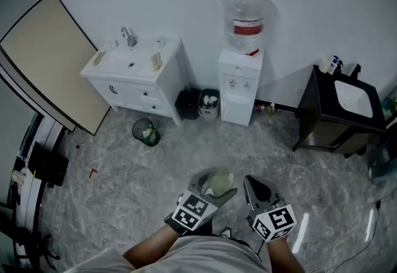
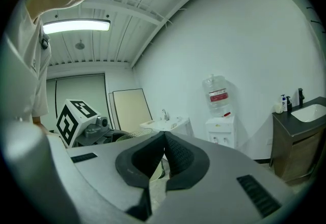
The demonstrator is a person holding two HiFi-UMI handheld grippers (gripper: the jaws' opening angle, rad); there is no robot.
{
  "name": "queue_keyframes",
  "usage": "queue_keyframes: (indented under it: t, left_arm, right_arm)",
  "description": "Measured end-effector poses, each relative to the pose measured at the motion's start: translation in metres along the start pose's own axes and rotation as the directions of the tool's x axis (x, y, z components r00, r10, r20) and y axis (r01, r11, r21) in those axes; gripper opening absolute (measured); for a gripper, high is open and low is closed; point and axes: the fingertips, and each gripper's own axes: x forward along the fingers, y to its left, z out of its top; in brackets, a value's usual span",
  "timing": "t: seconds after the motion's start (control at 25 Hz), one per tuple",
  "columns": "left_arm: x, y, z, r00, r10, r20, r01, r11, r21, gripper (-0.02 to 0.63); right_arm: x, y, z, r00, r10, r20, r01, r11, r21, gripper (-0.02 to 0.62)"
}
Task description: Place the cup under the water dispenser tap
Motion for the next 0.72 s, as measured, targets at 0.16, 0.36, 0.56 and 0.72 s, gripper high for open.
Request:
queue_keyframes:
  t: [0.16, 0.36, 0.56, 0.72]
  left_arm:
    - [0.036, 0.06, 0.016, 1.0, -0.023, 0.013, 0.022, 0.999, 0.03, 0.38]
    - [0.076, 0.137, 0.034, 0.998, -0.06, 0.0, 0.06, 0.996, 0.065, 0.38]
    - [0.122, 0.19, 0.052, 0.994, -0.108, -0.012, 0.109, 0.988, 0.109, 0.38]
    - [0.162, 0.218, 0.066, 0.992, -0.123, -0.019, 0.124, 0.987, 0.103, 0.38]
  right_arm:
    - [0.062, -0.031, 0.014, 1.0, -0.023, 0.016, 0.023, 1.0, -0.001, 0.015]
    - [0.138, -0.068, 0.035, 0.997, -0.078, 0.029, 0.077, 0.997, 0.018, 0.015]
    - [0.189, -0.103, 0.049, 0.992, -0.12, 0.031, 0.119, 0.992, 0.031, 0.015]
    - [0.212, -0.137, 0.057, 0.99, -0.137, 0.026, 0.135, 0.99, 0.041, 0.015]
